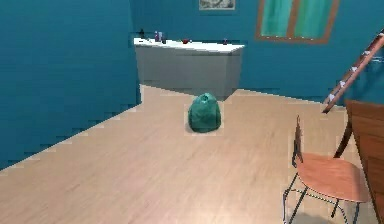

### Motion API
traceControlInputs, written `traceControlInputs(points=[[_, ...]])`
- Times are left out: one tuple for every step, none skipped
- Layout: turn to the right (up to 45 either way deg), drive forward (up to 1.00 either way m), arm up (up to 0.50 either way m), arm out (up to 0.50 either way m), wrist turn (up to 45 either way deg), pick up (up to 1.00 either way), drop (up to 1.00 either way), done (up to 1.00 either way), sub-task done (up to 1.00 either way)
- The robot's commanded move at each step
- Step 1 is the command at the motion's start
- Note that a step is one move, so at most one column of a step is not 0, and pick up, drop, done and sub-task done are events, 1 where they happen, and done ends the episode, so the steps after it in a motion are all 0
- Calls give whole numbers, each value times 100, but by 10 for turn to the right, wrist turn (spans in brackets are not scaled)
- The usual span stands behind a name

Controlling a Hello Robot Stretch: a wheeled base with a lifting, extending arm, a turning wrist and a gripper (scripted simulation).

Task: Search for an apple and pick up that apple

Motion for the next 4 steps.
traceControlInputs(points=[[0, 25, 0, 0, 0, 0, 0, 0, 0], [60, 0, 0, 0, 0, 0, 0, 0, 0], [0, 100, 0, 0, 0, 0, 0, 0, 0], [300, 0, 0, 0, 0, 0, 0, 0, 0]])
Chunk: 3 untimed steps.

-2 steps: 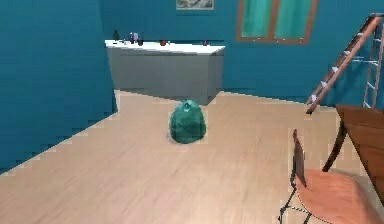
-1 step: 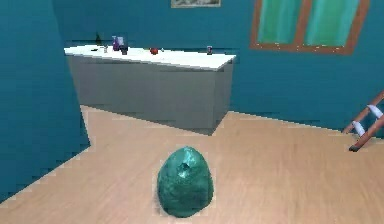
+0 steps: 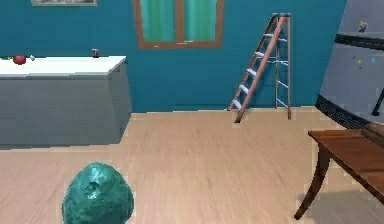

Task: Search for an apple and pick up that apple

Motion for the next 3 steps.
traceControlInputs(points=[[0, 50, 0, 0, 0, 0, 0, 0, 0], [210, 0, 0, 0, 0, 0, 0, 0, 0], [0, 100, 0, 0, 0, 0, 0, 0, 0]])
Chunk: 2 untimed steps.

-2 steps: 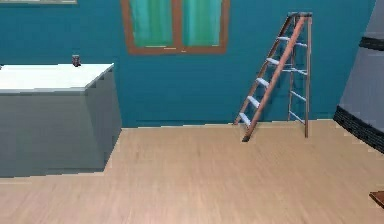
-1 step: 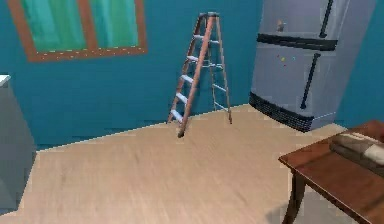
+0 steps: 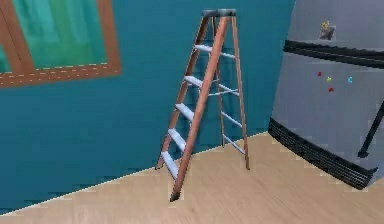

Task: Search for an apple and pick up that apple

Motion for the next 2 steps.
traceControlInputs(points=[[90, 0, 0, 0, 0, 0, 0, 0, 0], [0, 25, 0, 0, 0, 0, 0, 0, 0]])
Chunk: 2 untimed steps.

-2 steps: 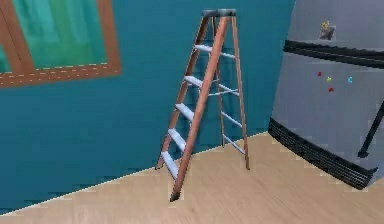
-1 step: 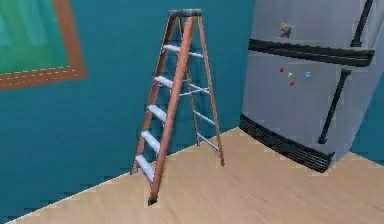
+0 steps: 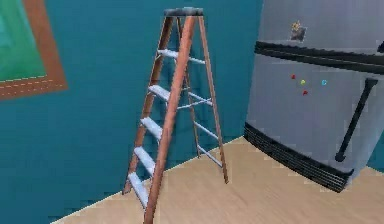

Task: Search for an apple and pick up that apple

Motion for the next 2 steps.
traceControlInputs(points=[[450, 0, 0, 0, 0, 0, 0, 0, 0], [30, 0, 0, 0, 0, 0, 0, 0, 0]])
